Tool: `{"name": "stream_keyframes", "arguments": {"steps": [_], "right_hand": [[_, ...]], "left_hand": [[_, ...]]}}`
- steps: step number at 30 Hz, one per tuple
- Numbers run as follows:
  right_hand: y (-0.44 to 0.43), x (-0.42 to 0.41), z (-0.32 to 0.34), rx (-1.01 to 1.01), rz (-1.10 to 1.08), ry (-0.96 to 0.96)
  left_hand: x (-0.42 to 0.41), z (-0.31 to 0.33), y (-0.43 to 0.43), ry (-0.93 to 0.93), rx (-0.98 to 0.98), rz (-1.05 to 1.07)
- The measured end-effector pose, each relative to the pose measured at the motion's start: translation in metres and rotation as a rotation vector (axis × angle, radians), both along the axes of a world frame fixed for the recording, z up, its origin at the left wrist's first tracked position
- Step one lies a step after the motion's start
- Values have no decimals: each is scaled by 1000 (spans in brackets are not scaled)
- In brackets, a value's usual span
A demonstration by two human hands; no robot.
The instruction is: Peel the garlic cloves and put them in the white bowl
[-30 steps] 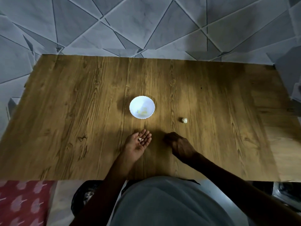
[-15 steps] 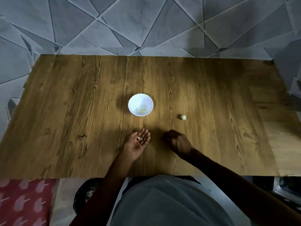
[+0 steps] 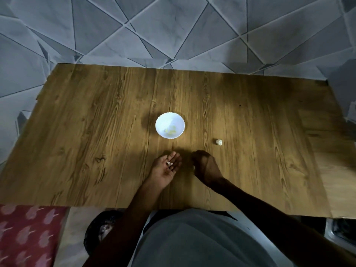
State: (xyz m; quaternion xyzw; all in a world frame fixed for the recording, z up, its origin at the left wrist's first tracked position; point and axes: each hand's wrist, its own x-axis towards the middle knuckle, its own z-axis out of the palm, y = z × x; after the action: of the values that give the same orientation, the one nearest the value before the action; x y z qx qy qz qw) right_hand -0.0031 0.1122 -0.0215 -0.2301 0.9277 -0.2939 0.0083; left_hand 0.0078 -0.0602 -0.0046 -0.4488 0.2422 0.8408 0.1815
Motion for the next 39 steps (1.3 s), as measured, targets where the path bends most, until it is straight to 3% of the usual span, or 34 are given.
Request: {"name": "stream_keyframes", "arguments": {"steps": [2,4,9,15,19,23,30,35,39], "right_hand": [[-20,8,19,-249,-70,-144],[-37,14,38,-327,-50,-256],[-45,11,54,77,0,-177],[-9,-11,43,-190,-280,-198],[32,-13,22,25,-313,-279],[41,3,10,92,-292,-362],[27,9,-1,173,-178,-242],[14,28,-4,213,-99,-36],[-5,55,-22,278,78,12]], "left_hand": [[-1,0,5,3,0,36],[-1,-3,10,11,21,71],[3,2,15,14,92,58],[-3,3,14,10,56,65],[2,0,1,15,30,55],[7,-2,-9,7,39,72],[13,-2,-16,5,34,87],[17,-3,-17,8,31,120],[21,-6,-18,-8,16,137]]}}
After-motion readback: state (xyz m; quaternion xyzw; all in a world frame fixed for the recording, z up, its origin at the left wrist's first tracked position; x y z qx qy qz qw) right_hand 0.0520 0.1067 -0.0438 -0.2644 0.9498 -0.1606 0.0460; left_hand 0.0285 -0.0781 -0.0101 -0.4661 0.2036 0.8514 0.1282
